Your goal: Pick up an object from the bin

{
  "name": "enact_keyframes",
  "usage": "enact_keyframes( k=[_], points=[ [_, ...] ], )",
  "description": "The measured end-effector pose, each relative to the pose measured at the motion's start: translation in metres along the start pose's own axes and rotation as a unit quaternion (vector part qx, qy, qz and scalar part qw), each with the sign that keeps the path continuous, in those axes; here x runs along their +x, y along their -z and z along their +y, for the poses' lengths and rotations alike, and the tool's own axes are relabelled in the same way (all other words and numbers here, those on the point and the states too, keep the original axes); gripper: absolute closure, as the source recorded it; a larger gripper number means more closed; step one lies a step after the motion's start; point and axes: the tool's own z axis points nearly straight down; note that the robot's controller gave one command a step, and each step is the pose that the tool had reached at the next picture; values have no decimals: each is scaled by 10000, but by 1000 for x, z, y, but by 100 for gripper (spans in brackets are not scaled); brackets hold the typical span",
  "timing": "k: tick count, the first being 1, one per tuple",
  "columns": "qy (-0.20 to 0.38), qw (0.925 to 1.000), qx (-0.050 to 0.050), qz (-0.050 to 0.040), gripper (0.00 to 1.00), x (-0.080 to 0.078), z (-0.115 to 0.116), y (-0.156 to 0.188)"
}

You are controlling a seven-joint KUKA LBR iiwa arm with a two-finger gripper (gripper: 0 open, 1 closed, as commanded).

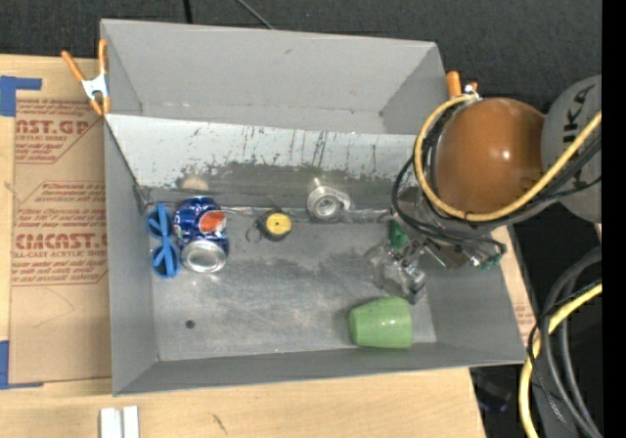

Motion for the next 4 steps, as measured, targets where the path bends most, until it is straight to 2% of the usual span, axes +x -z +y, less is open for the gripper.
enact_keyframes(
  k=[1,2,3,4],
  points=[
    [-4,10000,-31,29,0,2,1,-5],
    [1613,9869,34,76,0,12,0,-78],
    [1605,9870,72,71,100,13,-3,-76],
    [1788,9839,-13,6,100,3,29,12]
  ],
)
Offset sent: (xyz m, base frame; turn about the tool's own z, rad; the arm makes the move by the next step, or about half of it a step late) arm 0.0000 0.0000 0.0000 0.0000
